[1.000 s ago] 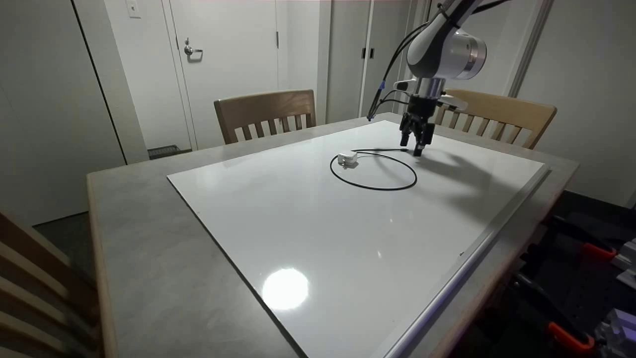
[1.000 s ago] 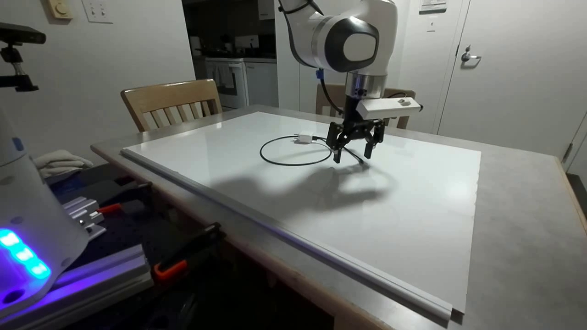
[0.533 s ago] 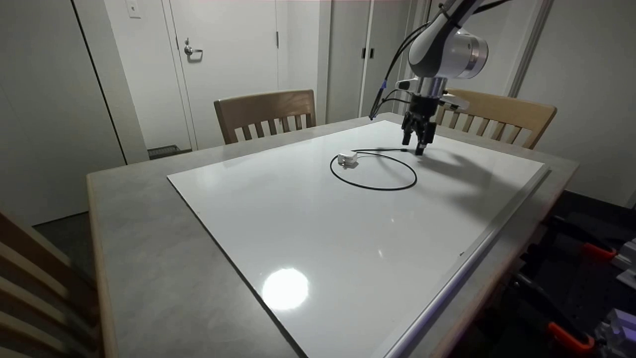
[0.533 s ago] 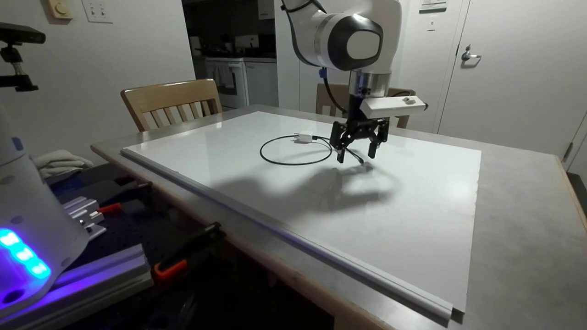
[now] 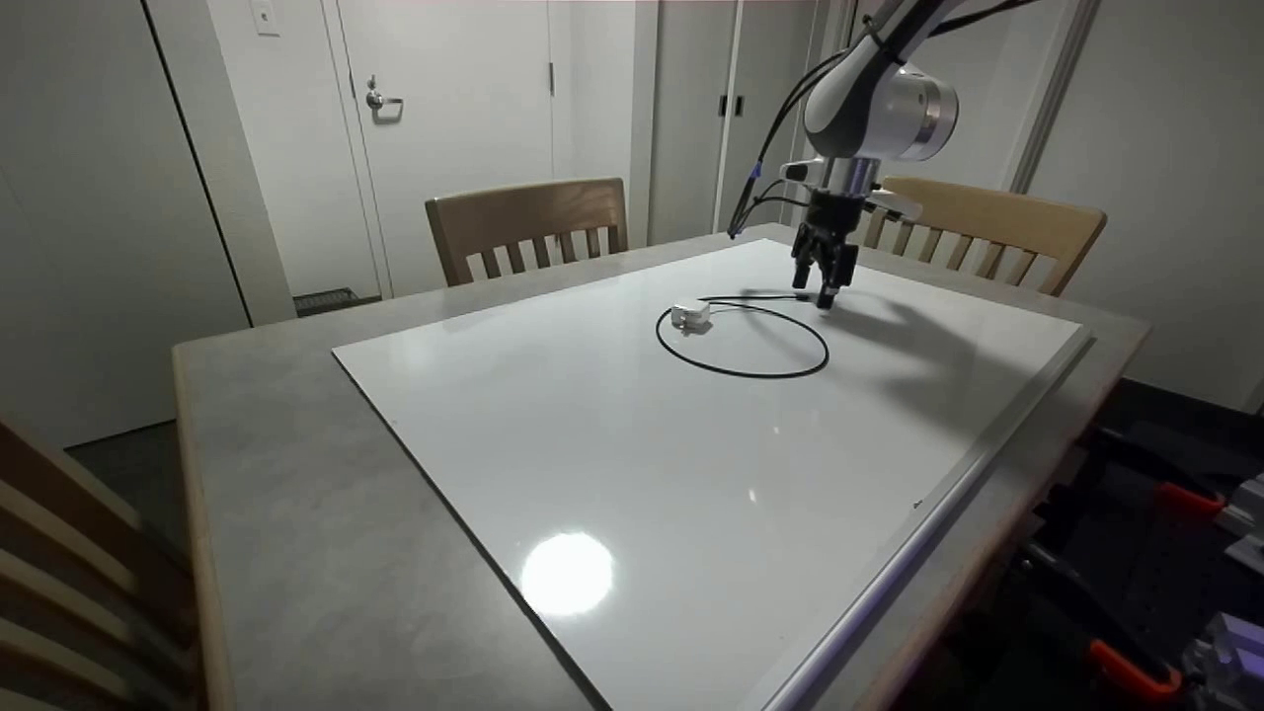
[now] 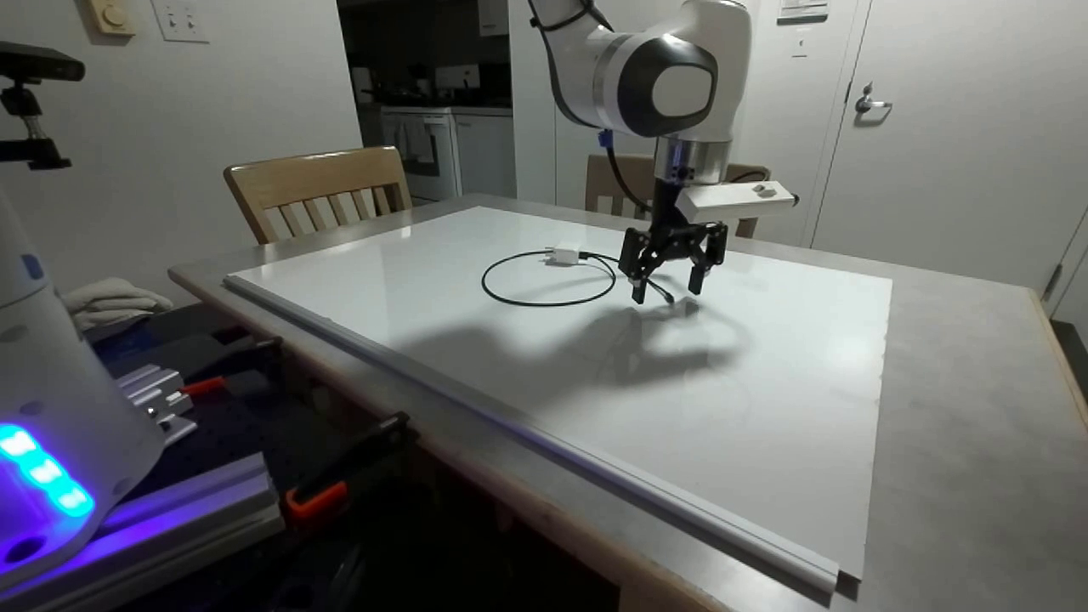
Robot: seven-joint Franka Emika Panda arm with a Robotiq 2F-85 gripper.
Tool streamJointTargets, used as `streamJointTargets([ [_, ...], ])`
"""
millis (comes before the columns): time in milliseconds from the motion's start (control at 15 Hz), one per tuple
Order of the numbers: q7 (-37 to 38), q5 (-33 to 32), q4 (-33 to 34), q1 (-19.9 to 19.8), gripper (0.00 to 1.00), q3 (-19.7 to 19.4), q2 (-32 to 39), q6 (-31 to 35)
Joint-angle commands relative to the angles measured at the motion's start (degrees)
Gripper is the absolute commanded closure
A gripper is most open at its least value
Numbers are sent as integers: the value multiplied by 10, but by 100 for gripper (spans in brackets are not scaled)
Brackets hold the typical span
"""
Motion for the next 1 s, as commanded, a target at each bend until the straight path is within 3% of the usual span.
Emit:
streamJointTargets([
  [0,-11,2,36,-10,0,12,25,-22],
  [200,-10,2,48,-10,0,13,32,-31],
  [267,-10,2,50,-10,9,13,32,-33],
  [333,-9,2,52,-10,26,12,32,-35],
  [933,-4,2,57,-9,90,8,29,-33],
])
